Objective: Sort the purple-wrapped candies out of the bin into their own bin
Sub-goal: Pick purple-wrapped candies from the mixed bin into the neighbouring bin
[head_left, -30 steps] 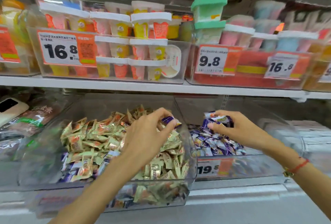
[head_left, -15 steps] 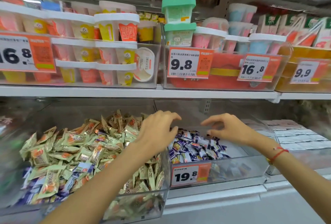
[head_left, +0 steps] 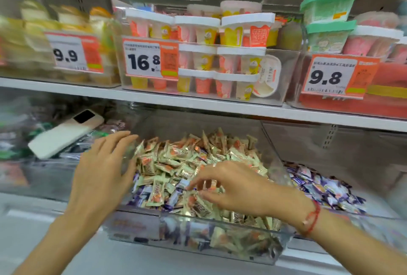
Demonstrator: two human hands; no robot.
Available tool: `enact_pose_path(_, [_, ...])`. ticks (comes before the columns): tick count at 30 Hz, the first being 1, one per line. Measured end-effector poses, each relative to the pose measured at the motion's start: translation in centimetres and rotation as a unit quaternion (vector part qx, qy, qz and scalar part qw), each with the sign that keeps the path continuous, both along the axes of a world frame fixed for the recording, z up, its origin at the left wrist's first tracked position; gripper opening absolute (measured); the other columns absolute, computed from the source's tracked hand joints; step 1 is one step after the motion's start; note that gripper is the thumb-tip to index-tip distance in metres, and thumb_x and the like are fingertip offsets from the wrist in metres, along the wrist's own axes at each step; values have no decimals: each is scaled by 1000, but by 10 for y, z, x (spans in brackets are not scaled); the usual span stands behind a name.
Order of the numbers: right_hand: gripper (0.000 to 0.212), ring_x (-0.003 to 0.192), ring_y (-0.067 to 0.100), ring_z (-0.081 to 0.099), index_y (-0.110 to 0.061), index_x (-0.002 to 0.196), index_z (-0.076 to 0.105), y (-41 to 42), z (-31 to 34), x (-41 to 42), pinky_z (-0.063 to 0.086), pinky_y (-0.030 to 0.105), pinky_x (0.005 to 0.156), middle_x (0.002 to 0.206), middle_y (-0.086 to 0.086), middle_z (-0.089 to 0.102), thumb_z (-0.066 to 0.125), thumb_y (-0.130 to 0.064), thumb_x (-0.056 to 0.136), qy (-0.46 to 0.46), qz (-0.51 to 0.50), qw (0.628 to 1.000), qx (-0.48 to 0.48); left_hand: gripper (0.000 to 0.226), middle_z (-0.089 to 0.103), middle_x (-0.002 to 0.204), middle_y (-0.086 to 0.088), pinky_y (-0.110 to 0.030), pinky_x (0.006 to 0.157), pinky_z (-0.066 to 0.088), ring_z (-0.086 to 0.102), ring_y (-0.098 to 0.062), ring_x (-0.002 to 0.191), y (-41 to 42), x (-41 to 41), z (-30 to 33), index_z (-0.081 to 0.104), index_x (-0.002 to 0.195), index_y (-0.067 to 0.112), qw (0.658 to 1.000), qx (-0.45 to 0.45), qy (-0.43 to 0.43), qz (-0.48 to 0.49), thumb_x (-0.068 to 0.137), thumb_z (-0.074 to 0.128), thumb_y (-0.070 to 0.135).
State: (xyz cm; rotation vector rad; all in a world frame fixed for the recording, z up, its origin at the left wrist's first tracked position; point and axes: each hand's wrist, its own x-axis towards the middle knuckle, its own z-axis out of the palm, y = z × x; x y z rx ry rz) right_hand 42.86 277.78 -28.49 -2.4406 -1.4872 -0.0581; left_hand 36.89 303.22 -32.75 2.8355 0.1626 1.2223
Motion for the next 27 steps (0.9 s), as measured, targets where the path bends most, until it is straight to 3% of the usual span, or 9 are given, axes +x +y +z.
enact_pose_path(4, [31,108,16,57,-25,123,62,64,-23,31,48,36,85,121,-3,63,61,-29,92,-27,58,994,-91,49,62,120,0,-40,62,51,61,-31,98,9,-13,-11,51,131,25,992,-93,70,41,85,66,22])
enact_pose_path(7, [43,100,20,53,-22,125,53,86,-43,48,40,30,65,116,3,56,69,-29,85,-68,70,980,-176,46,68,110,0,-36,53,47,66,-31,86,6,-14,-14,51,134,27,992,-106,39,52,89,61,26])
enact_pose_path(10, [29,87,16,51,-21,111,58,88,-47,55,34,27,55,105,-1,55,66,-35,86,-110,70,976,-176,46,70,102,-2,-35,50,48,66,-30,82,5,-13,-15,56,130,22,994,-100,17,46,86,67,20])
enact_pose_path(12, [27,79,9,52,-21,108,64,83,-43,57,39,25,62,99,-6,60,63,-41,89,-86,47,984,-146,46,70,101,-3,-36,52,50,65,-29,87,8,-11,-18,60,125,16,996,-72,9,47,80,72,14])
enact_pose_path(16, [21,71,-2,51,-23,97,66,61,-27,58,37,15,59,84,-15,60,65,-41,87,-40,-39,994,-97,48,62,121,-7,-44,85,45,52,-29,113,9,-1,-15,65,117,11,1000,9,-3,23,70,76,6])
enact_pose_path(19, [18,79,4,59,-27,95,63,33,-14,51,49,27,66,88,-14,64,68,-41,83,-37,-101,992,-68,37,65,111,4,-33,80,41,53,-20,105,-12,6,-4,70,103,20,997,13,-11,-71,71,76,4])
enact_pose_path(21, [22,87,9,59,-28,100,58,14,-8,43,43,28,66,95,-12,64,63,-44,86,-86,-135,983,-87,26,64,109,15,-25,77,43,55,-11,106,-33,14,1,68,105,29,989,-33,51,-138,84,68,13])
enact_pose_path(23, [22,89,12,59,-27,107,54,-1,-7,34,38,27,66,98,-10,64,56,-44,92,-117,-144,977,-106,24,60,119,19,-25,85,45,51,-4,114,-45,30,-2,63,114,35,969,-67,152,-181,94,57,24])
enact_pose_path(27, [22,97,11,58,-31,118,52,-20,-7,21,39,24,68,104,-8,64,50,-30,96,-116,-145,975,-125,36,56,130,14,-31,96,45,52,-6,118,-48,61,-13,55,126,34,901,-92,339,-253,91,62,34])
